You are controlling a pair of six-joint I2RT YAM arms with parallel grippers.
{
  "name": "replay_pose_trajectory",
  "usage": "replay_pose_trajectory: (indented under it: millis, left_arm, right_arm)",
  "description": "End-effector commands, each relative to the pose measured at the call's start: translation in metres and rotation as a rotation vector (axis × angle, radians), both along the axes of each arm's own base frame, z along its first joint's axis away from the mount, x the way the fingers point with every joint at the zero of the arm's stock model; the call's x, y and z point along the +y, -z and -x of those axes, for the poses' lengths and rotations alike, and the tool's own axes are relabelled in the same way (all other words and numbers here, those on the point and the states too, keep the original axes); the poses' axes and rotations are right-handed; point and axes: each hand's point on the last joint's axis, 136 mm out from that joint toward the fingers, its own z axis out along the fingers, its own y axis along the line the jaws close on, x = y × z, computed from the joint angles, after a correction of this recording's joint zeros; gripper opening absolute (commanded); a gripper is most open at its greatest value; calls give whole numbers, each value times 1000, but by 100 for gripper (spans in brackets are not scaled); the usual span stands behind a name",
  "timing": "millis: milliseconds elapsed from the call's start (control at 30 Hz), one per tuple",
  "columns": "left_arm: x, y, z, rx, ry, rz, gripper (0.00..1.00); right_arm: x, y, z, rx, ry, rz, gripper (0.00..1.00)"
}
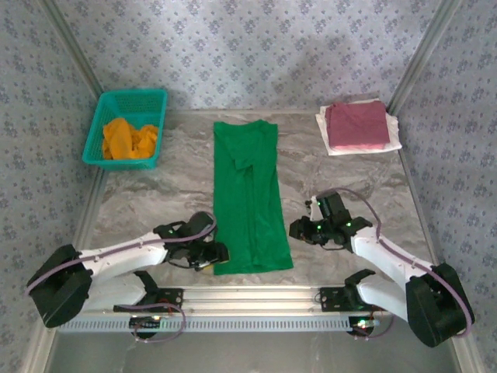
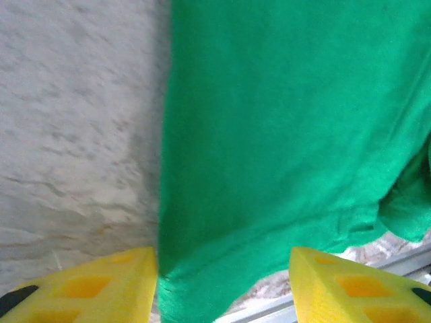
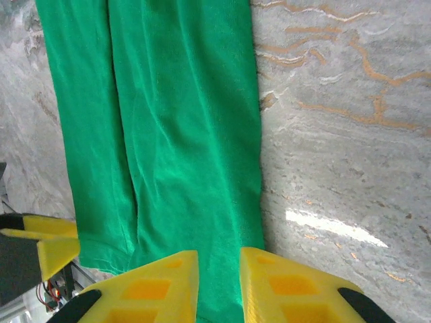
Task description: Fold and stack the t-shirts
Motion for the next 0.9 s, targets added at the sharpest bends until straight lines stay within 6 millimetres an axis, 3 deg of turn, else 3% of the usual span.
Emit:
replay_pose_trajectory:
  millis: [0, 233, 367, 500, 633, 867]
  left_arm:
    - [5, -5, 9, 48, -14, -48, 54]
    - [1, 1, 14, 59, -15, -51, 47]
    - [4, 4, 17, 79, -17, -75, 55]
    - [6, 3, 17, 72, -2, -90, 54]
    - [-4, 2, 8, 38, 7, -60, 45]
    - [-10, -4, 0, 2, 41, -76, 20]
  right_arm:
    - [-3, 0, -2, -25, -3, 7, 25]
    - [-3, 1, -1, -15, 5, -5, 26]
    - [-8, 7, 11, 17, -13, 28, 25]
    - [-10, 12, 23, 34, -26, 52, 26]
    - [-7, 22, 37, 73, -42, 51, 25]
    - [3, 32, 70, 126, -147, 86, 26]
